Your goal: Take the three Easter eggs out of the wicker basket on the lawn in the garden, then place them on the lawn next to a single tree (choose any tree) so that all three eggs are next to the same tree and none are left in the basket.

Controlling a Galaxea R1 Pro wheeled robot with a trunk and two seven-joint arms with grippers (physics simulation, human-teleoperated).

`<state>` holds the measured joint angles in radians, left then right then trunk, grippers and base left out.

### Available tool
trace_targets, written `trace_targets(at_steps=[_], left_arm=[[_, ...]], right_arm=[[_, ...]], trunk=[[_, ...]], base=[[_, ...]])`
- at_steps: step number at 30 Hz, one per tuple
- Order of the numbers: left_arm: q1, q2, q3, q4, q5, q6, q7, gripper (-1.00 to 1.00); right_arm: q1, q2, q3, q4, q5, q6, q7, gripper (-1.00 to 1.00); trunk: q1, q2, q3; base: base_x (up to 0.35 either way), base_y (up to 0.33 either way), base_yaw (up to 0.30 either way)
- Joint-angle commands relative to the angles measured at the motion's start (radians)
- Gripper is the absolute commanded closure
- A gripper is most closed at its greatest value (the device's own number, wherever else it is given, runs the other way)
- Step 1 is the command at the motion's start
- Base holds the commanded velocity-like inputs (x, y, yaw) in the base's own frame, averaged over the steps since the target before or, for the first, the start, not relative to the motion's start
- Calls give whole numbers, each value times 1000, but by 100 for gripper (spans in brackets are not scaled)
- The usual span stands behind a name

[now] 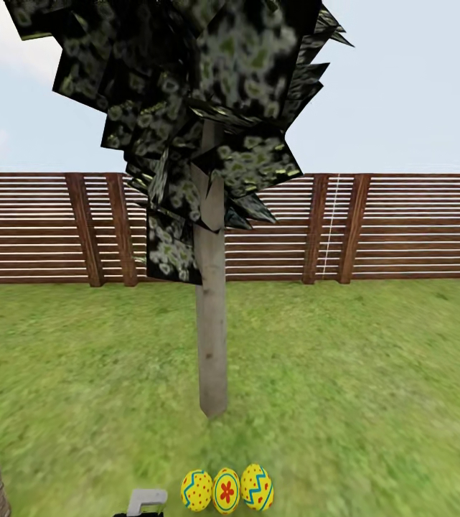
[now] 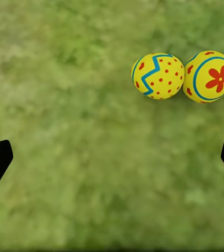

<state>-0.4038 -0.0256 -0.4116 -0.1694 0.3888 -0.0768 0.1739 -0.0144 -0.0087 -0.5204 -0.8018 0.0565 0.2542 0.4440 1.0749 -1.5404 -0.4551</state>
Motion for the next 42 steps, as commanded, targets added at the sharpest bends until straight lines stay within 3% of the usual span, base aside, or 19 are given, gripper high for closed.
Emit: trace_targets(at_steps=[1,3,8,12,20,31,42], left_arm=[[2,0,-9,1,9,-4,4,-100],[19,1,-9,1,9,-6,4,-100],[47,1,-9,7,8,-39,2,-100],[72,1,-9,26,8,-74,-1,-100],[107,2,-9,33,7,-104,-4,-100],[151,3,-9,35,6,-140,-5,-100],[221,6,-7,36,6,-181,-5,-100]], right_arm=[[-1,0,-5,10,6,5,7,-100],[-1,-1,-7,48,6,0,7,-100],[-1,-14,-16,164,5,-116,-8,-100],[-1,-20,-17,248,5,-157,-84,-100],[-1,-27,-17,331,5,-179,-133,-100],[-1,-64,-18,458,5,-185,-139,-100],[-1,-71,-15,535,5,-187,-141,-100]], trunk=[[-4,7,2],[-12,21,8],[-31,56,24],[-46,84,37],[-77,140,62],[-119,217,96],[-161,294,131]], base=[[0,0,0],[0,0,0],[0,0,0],[0,0,0],[0,0,0],[0,0,0],[0,0,0]])
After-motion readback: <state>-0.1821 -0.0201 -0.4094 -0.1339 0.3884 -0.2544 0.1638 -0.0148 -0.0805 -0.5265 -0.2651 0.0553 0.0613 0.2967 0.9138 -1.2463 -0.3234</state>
